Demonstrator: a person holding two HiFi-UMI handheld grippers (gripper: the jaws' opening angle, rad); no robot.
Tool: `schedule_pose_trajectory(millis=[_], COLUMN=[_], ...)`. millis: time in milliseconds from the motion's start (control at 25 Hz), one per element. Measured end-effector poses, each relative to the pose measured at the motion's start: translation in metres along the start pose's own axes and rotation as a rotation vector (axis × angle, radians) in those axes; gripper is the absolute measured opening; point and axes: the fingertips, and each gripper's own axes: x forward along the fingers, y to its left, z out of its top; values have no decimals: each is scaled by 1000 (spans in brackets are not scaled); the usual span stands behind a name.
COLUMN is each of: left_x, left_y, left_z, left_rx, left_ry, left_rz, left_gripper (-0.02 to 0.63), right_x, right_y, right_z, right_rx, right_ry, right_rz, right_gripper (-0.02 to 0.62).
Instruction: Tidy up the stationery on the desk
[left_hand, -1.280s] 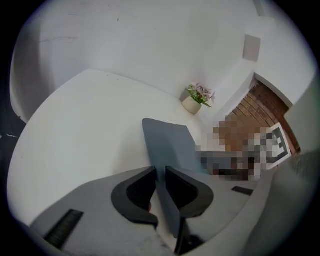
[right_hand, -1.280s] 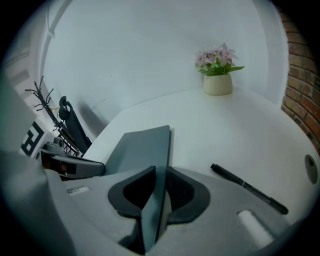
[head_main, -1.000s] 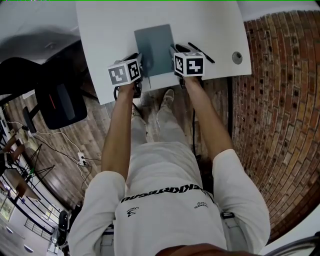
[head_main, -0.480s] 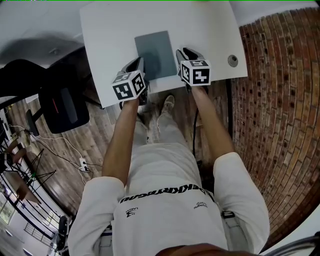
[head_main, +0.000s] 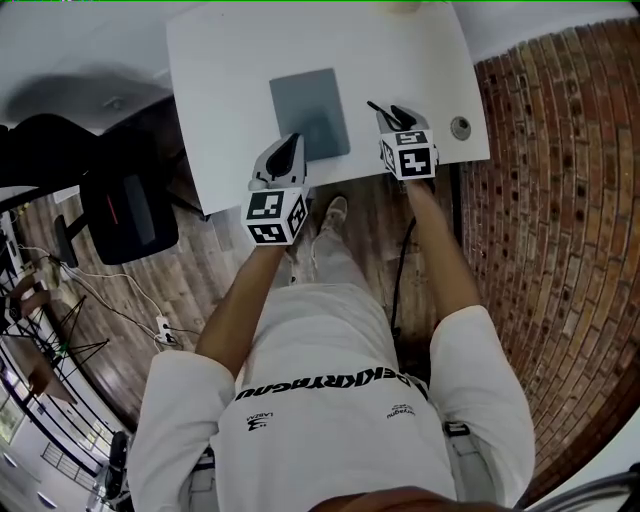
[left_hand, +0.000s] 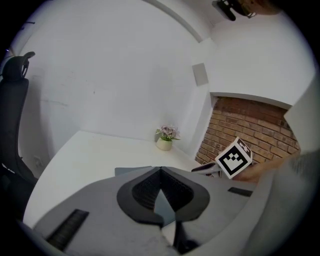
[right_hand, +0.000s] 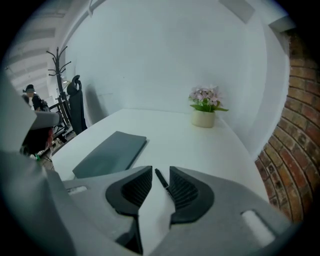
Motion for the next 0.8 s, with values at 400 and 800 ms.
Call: schedule_pose_trajectory(millis=[400, 800], left_x=[-38, -53], left_y=[-40, -61], left_z=[2, -4], left_rx=[81, 128], left_ry=[-69, -68], left_rz=[-48, -81], left_gripper=[-3, -3], right_x=[12, 35], right_y=[-19, -15], right_z=[-36, -53], right_rx=[-194, -432], right_ry=[69, 207], right_rz=[39, 116], right_gripper=[100, 74])
